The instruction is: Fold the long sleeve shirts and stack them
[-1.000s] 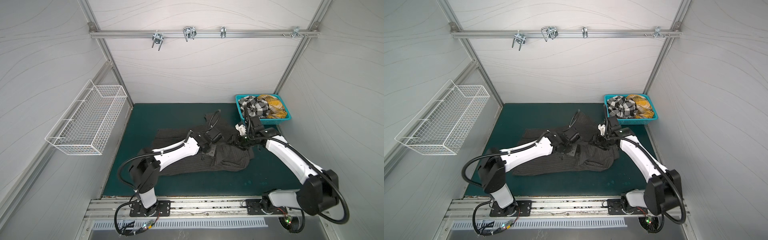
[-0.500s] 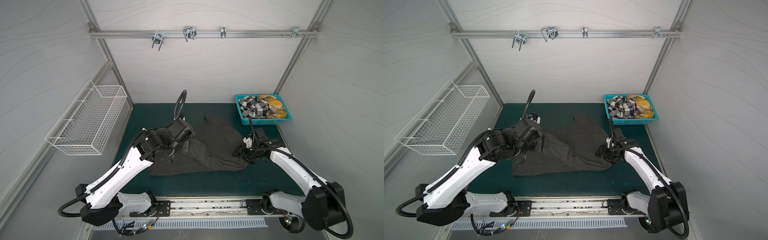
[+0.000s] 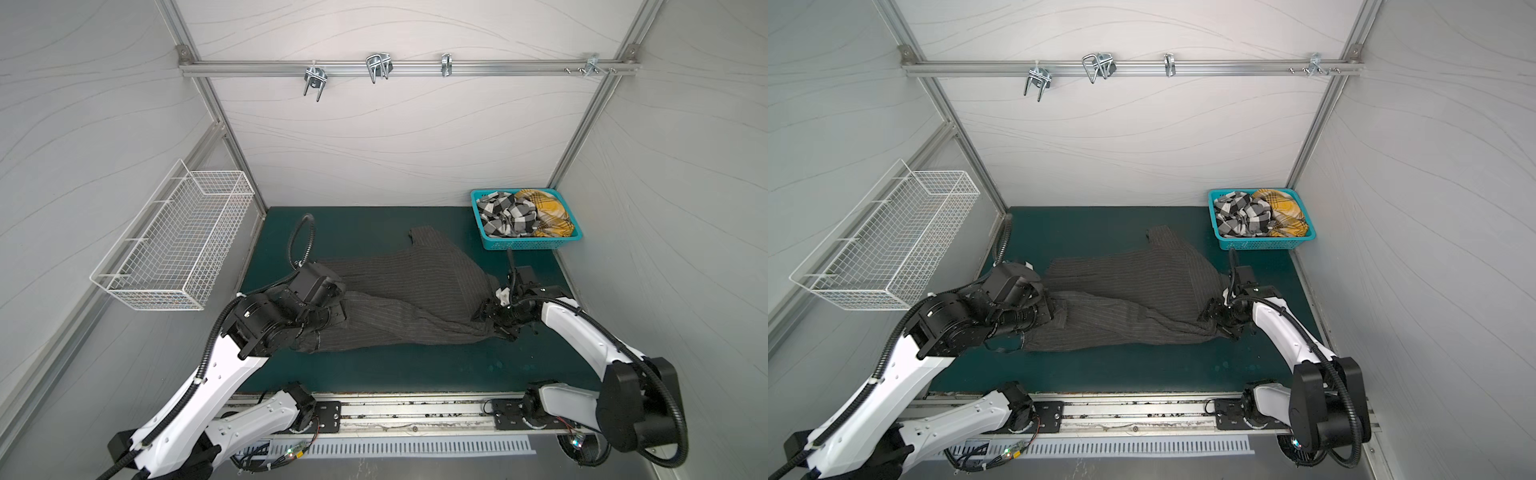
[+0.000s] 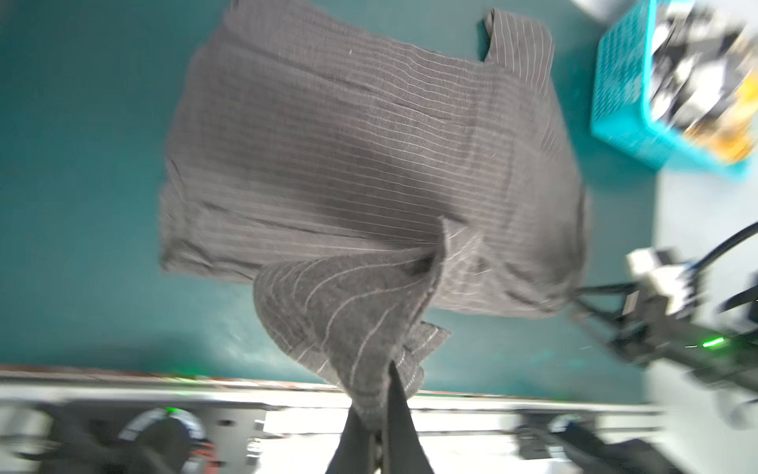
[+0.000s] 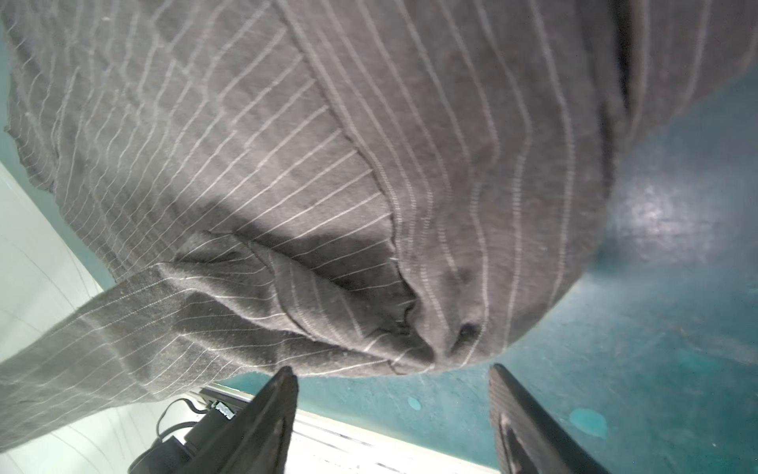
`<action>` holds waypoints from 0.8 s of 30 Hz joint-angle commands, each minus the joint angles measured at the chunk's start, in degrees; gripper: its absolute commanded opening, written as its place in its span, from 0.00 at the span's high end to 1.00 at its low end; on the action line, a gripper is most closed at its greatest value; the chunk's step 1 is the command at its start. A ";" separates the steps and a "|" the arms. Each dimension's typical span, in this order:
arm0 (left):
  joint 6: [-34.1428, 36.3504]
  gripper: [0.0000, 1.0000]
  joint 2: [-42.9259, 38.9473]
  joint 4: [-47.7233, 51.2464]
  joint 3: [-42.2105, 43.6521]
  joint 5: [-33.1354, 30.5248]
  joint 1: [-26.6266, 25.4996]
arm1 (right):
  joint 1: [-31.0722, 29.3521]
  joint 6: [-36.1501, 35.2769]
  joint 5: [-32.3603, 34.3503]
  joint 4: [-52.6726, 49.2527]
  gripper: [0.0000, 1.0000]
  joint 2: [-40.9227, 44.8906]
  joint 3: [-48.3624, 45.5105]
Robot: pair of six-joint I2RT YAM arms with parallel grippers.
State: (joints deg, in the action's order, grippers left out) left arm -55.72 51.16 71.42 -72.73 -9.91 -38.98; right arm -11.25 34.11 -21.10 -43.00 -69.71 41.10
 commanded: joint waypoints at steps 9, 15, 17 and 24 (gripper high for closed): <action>-24.21 1.00 -2.42 -15.50 3.76 7.58 1.05 | -27.54 -4.01 12.20 -0.74 0.10 13.72 8.55; -39.71 1.00 -3.89 -34.87 15.30 12.09 1.31 | -46.12 -7.94 17.11 11.88 0.05 15.49 11.09; -41.32 1.00 -2.69 -40.34 16.48 14.20 1.37 | -48.26 -8.92 13.38 15.37 0.05 12.82 13.26; -39.91 1.00 -0.53 -41.31 14.03 15.32 1.75 | -50.49 -12.80 12.61 19.19 0.11 2.28 22.13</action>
State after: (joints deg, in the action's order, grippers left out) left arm -93.30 50.92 35.62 -55.72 4.05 -37.74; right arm -61.91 23.99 -8.56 -27.22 -65.36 60.45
